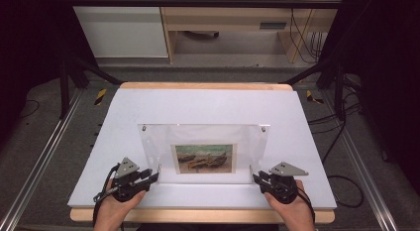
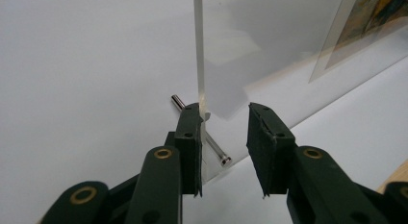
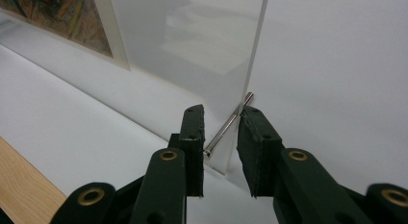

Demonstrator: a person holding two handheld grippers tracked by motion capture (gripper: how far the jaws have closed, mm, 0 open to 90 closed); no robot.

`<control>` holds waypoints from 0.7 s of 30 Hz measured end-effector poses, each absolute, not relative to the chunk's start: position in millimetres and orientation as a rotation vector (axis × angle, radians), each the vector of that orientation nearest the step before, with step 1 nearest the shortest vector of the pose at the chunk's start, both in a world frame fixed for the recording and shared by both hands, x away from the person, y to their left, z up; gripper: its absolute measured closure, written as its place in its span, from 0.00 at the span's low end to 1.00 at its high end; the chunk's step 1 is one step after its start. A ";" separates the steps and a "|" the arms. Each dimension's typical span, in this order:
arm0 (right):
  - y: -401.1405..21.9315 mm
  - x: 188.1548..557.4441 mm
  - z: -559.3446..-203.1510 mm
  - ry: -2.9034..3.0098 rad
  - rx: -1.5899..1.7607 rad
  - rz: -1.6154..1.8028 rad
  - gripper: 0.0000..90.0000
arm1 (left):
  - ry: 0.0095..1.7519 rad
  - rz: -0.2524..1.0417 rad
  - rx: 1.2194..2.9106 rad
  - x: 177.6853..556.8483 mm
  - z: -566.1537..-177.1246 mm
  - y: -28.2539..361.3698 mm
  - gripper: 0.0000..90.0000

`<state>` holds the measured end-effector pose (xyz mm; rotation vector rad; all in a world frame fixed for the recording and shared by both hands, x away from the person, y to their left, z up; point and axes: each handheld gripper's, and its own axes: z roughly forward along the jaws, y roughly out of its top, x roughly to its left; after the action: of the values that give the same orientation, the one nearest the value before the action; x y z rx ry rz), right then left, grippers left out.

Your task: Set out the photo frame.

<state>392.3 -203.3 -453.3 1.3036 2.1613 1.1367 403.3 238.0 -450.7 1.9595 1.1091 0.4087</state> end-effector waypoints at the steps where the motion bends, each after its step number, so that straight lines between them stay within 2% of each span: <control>1: -203.3 392.5 -453.4 2.159 1.302 1.137 0.81 | 1.109 0.408 1.960 403.3 -450.7 238.0 0.73; 5: -203.8 392.8 -453.3 2.162 1.300 1.142 0.79 | 1.112 0.400 1.955 403.6 -450.9 238.3 0.73; 7: -204.2 392.8 -452.9 2.166 1.301 1.159 0.74 | 1.120 0.400 1.942 402.9 -450.7 238.4 0.71; 9: -203.1 392.1 -451.3 2.158 1.299 1.161 0.64 | 1.121 0.434 1.951 400.1 -449.4 236.6 0.65; 11: -202.1 391.1 -449.2 2.146 1.269 1.133 0.53 | 1.109 0.460 1.954 396.7 -447.7 235.3 0.54; 15: -205.0 390.7 -446.2 2.118 1.273 1.096 0.38 | 1.093 0.493 1.933 392.1 -443.6 235.3 0.40; 21: -212.7 389.3 -441.4 2.075 1.266 1.072 0.27 | 1.077 0.544 1.917 389.1 -437.7 236.2 0.28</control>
<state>389.3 -212.7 -441.4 1.2657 2.0745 1.0724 389.1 236.2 -437.7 1.9170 1.0768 0.5443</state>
